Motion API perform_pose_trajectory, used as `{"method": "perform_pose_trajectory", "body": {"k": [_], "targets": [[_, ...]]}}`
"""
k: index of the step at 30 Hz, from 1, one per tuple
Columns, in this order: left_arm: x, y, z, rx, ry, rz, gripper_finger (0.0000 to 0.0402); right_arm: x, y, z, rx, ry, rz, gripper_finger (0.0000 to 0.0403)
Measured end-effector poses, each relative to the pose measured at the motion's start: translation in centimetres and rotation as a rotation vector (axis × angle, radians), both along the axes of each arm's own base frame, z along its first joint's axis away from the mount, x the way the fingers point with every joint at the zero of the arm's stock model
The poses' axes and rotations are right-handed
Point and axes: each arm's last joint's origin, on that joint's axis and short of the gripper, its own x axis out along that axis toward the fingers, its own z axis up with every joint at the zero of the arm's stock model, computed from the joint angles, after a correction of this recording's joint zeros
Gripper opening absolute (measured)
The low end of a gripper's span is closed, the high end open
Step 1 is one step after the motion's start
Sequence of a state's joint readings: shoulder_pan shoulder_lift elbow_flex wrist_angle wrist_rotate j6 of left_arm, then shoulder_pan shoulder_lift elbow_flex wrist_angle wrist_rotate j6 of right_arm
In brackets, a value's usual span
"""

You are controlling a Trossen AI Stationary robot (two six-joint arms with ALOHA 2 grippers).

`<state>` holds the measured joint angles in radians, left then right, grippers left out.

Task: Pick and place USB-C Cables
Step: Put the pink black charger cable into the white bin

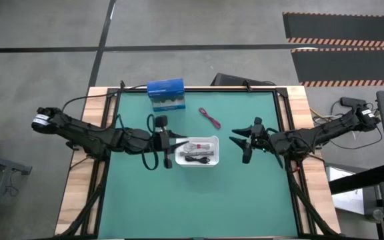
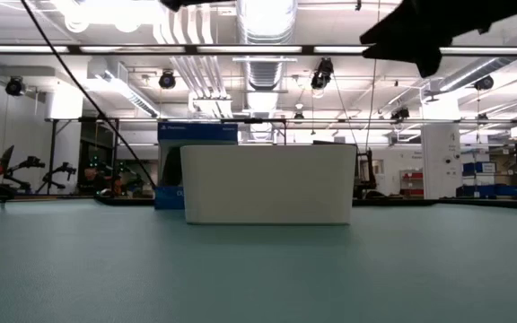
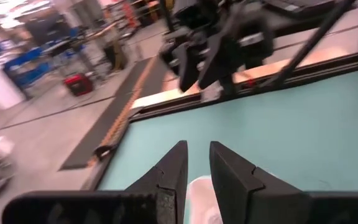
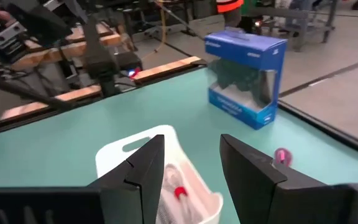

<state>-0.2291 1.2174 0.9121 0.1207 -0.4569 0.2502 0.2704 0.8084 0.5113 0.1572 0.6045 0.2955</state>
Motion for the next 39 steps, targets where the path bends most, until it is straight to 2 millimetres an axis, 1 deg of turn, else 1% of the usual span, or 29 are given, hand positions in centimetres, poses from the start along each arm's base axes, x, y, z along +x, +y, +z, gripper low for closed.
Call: {"method": "perform_pose_trajectory", "body": {"k": [3,9,13,18,24,31,35,39], "targets": [[-0.7,0.4,-0.1,0.015,-0.009,0.078,0.0052,0.9,-0.6,1.0,-0.009,0.037,-0.037,0.0146],[-1.7,0.9,-1.2,0.046,0.013,0.195,0.0052,3.0,-2.1,2.8,-0.016,0.171,-0.109,0.0146],[-2.2,1.1,-1.3,0.066,0.015,0.211,0.0052,4.6,-3.5,3.6,0.001,0.271,-0.134,0.0146],[-2.8,1.2,-1.5,0.068,0.015,0.215,0.0052,6.9,-5.7,3.8,0.044,0.393,-0.150,0.0136],[-3.0,1.3,-1.4,0.069,0.013,0.217,0.0052,9.8,-8.8,3.4,0.099,0.531,-0.142,0.0111],[-3.0,1.3,-1.5,0.074,0.025,0.222,0.0052,13.0,-12.2,2.2,0.169,0.670,-0.168,0.0092],[-3.1,1.3,-1.8,0.087,0.059,0.225,0.0052,14.2,-14.5,1.2,0.265,0.735,-0.169,0.0102],[-3.2,1.3,-1.9,0.088,0.065,0.228,0.0052,15.0,-16.7,-0.5,0.336,0.799,-0.181,0.0128]]}}
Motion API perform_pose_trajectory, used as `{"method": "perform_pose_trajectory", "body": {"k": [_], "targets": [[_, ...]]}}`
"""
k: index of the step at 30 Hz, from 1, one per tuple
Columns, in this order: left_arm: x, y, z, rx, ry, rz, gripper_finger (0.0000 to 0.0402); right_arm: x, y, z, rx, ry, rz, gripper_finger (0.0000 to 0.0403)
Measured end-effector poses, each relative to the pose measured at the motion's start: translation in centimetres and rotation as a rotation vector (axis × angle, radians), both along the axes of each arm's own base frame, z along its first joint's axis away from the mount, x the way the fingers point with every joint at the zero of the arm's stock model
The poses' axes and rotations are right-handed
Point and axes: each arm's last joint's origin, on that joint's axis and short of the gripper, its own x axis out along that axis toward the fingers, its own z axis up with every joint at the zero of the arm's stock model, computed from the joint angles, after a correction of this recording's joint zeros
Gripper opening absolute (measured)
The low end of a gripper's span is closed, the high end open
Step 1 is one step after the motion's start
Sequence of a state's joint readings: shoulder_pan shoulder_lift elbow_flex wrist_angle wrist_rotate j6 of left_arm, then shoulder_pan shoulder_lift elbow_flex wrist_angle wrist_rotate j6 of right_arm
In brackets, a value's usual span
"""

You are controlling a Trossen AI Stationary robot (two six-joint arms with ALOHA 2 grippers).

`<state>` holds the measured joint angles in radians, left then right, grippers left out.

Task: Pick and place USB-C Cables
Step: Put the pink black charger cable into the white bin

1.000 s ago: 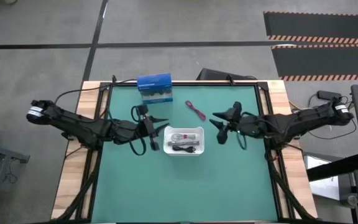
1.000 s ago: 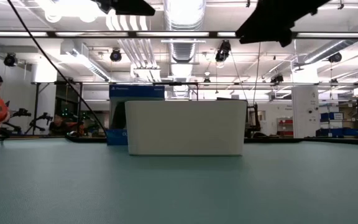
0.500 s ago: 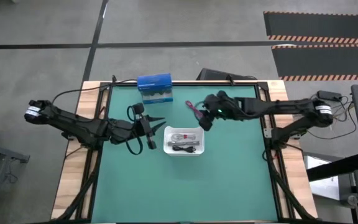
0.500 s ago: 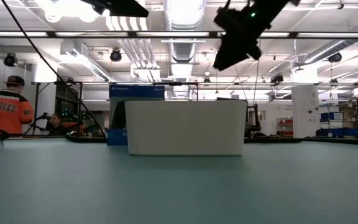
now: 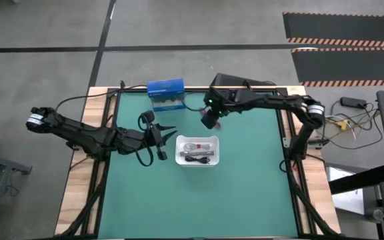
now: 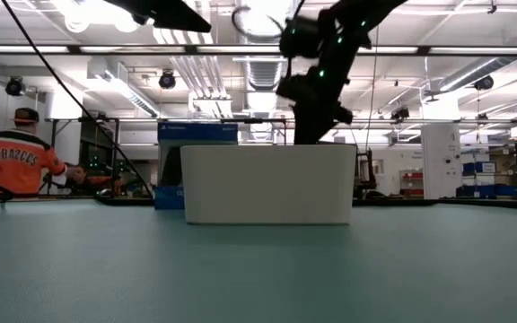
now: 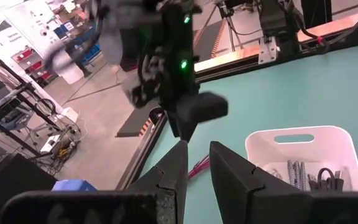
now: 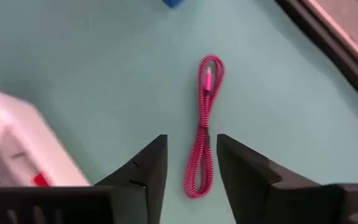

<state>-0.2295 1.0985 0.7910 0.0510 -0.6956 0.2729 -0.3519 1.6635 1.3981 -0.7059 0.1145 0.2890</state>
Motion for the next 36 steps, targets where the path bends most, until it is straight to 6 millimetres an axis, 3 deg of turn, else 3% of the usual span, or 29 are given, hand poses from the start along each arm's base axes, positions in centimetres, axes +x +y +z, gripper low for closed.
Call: {"method": "perform_pose_trajectory", "body": {"k": [10,16,27,36], "targets": [[-0.1,0.0,-0.1,0.002,0.014,0.002,0.0052,0.3,-4.0,-4.6,0.104,0.096,-0.052,0.0185],[-0.1,0.0,-0.1,0.003,0.013,0.001,0.0052,0.5,-4.4,-6.2,0.112,0.138,-0.040,0.0191],[-0.2,0.1,0.1,0.012,0.008,0.023,0.0052,0.8,-4.4,-7.2,0.114,0.141,-0.041,0.0188],[-0.5,0.5,0.2,0.053,0.001,0.177,0.0052,1.2,-4.6,-7.4,0.090,0.070,-0.057,0.0187]]}}
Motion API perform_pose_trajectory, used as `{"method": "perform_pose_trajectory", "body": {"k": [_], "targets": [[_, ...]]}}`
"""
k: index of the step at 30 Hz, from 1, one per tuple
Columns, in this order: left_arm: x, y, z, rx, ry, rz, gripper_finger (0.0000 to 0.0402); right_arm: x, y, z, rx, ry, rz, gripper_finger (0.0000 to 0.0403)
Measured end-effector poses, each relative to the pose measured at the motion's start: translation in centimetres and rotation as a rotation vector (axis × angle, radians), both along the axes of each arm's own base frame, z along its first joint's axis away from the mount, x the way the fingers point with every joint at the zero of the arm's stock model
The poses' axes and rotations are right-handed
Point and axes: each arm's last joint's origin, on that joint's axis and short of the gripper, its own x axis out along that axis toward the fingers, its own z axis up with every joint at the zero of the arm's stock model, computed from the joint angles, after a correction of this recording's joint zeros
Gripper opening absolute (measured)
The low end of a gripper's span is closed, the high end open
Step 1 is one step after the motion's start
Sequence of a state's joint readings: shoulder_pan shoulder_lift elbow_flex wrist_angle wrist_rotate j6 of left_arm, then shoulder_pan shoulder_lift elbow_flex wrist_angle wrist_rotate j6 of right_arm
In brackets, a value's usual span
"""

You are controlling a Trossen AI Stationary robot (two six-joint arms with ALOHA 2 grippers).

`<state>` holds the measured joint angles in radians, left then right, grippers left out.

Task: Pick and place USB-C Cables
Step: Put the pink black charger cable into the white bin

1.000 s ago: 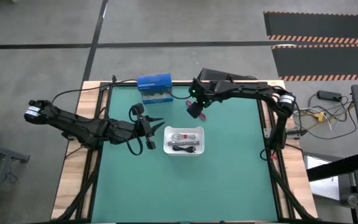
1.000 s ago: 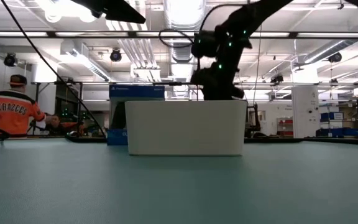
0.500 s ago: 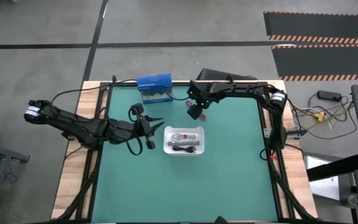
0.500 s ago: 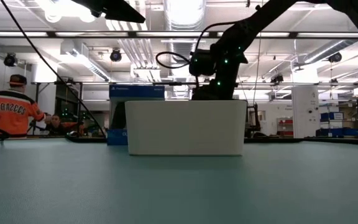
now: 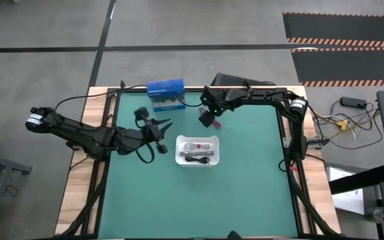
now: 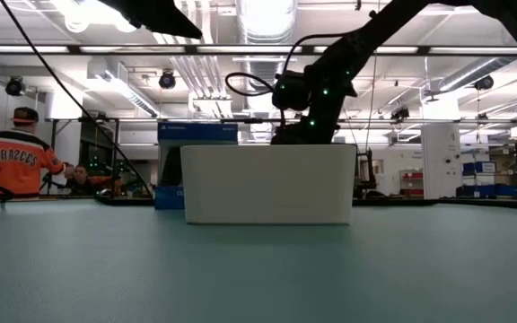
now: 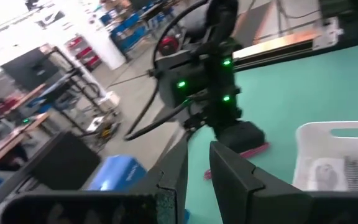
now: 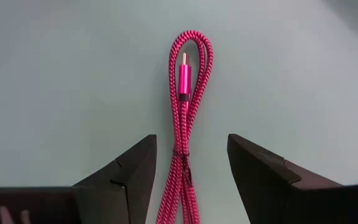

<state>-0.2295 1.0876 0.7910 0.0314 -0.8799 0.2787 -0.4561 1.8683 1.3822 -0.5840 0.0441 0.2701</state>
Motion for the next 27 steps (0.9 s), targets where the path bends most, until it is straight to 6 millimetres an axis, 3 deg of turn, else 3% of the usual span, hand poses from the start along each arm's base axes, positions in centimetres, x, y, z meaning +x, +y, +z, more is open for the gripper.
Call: {"method": "perform_pose_trajectory", "body": {"k": [7,15,27], "targets": [[-0.3,0.3,-0.1,0.040,0.018,0.123,0.0052,0.0,0.0,-0.4,-0.007,-0.022,-0.008,0.0187],[-0.4,0.3,-0.2,0.049,0.029,0.141,0.0052,0.2,0.6,-1.5,-0.024,-0.066,-0.001,0.0187],[-0.4,0.3,-0.2,0.048,0.029,0.141,0.0052,0.3,0.9,-1.7,-0.038,-0.078,0.003,0.0187]]}}
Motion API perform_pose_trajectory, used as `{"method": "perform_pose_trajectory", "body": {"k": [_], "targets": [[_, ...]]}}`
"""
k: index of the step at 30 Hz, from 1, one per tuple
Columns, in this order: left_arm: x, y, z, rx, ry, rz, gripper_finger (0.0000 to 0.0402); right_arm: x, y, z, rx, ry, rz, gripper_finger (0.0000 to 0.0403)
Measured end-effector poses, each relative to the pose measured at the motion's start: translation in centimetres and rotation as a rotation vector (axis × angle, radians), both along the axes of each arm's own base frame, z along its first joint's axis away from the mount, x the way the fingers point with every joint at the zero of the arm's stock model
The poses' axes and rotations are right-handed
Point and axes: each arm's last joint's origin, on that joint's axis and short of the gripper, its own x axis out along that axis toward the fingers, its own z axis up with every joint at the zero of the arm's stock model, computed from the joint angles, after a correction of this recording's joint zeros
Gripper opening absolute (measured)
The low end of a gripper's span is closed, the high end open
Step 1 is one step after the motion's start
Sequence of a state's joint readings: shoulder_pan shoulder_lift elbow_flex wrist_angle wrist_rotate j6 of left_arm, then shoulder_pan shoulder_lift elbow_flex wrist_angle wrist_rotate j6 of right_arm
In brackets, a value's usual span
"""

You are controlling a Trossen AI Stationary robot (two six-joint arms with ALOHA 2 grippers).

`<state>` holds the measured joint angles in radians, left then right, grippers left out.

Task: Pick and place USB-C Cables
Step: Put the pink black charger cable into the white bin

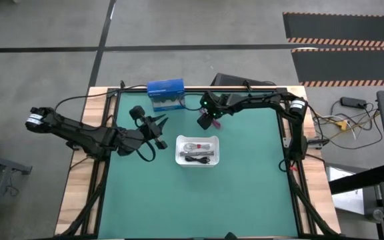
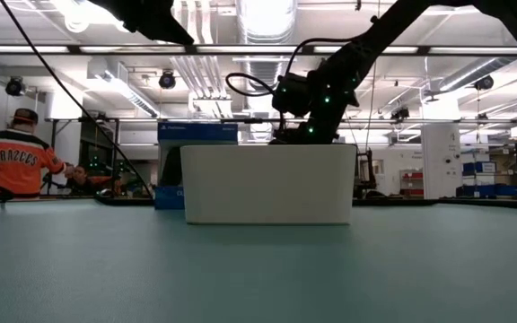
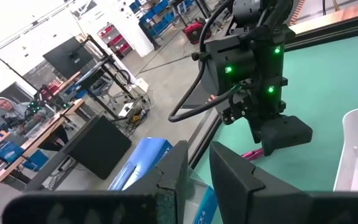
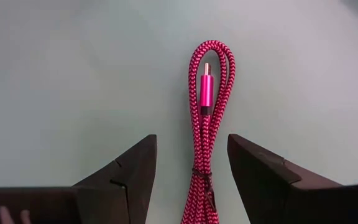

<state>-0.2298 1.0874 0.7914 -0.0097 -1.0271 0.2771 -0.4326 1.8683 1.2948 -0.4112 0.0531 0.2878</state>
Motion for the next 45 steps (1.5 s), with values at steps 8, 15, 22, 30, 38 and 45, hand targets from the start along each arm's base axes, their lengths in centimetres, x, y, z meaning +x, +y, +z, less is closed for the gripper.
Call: {"method": "perform_pose_trajectory", "body": {"k": [8,15,22,30,38,45], "targets": [[0.0,0.0,0.0,0.000,0.000,0.000,0.0052,-0.2,0.1,-0.6,-0.005,-0.010,0.001,0.0187],[0.0,0.0,0.0,0.000,-0.001,0.000,0.0052,-0.6,0.3,-1.6,-0.011,-0.023,0.001,0.0187],[0.0,0.0,0.0,0.000,0.000,0.000,0.0052,-0.9,0.4,-2.0,-0.017,-0.017,-0.003,0.0181],[0.0,0.0,0.0,0.000,-0.001,0.000,0.0052,-1.3,0.6,-2.6,-0.036,-0.010,-0.014,0.0132],[0.0,0.0,0.0,0.000,0.000,0.000,0.0052,-1.5,0.6,-2.8,-0.031,-0.001,-0.022,0.0075],[0.0,0.0,0.0,0.000,0.000,0.000,0.0052,-1.5,0.7,-2.9,-0.026,0.000,-0.019,0.0042]]}}
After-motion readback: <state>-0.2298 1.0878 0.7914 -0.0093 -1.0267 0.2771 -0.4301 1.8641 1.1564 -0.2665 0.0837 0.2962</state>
